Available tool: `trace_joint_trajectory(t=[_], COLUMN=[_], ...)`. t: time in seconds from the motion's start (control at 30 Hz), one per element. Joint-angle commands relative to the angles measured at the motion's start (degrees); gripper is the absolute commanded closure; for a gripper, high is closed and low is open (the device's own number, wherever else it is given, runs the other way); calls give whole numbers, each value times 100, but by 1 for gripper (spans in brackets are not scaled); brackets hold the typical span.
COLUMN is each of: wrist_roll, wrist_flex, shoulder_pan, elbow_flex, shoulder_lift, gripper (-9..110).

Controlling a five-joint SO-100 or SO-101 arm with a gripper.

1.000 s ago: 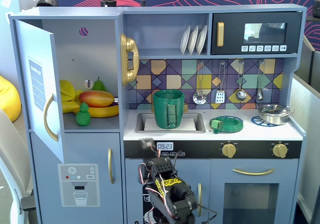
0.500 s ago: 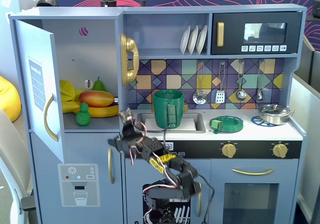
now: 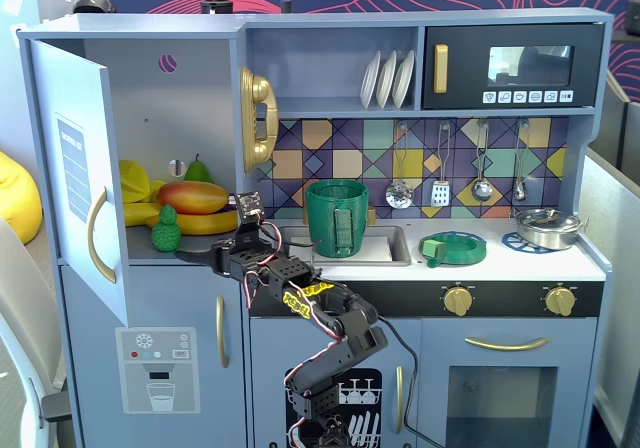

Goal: Pick up the green pineapple from the left cabinet and place it in the green recipient

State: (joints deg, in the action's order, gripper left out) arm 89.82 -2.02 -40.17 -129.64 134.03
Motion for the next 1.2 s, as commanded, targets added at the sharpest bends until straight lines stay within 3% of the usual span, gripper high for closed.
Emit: trace_joint_trajectory(t=[0.0,0.2,0.53,1.17], wrist_roll=[-141,-211,88,281], wrist_flex=[501,1099,1538,1503], shoulder_pan=[44,62,-62,-105], elbow_flex=[659,1222,1978,3823], shoulder_lift=[-466,-1371,-2452,-4157], gripper=[49,43,45,47])
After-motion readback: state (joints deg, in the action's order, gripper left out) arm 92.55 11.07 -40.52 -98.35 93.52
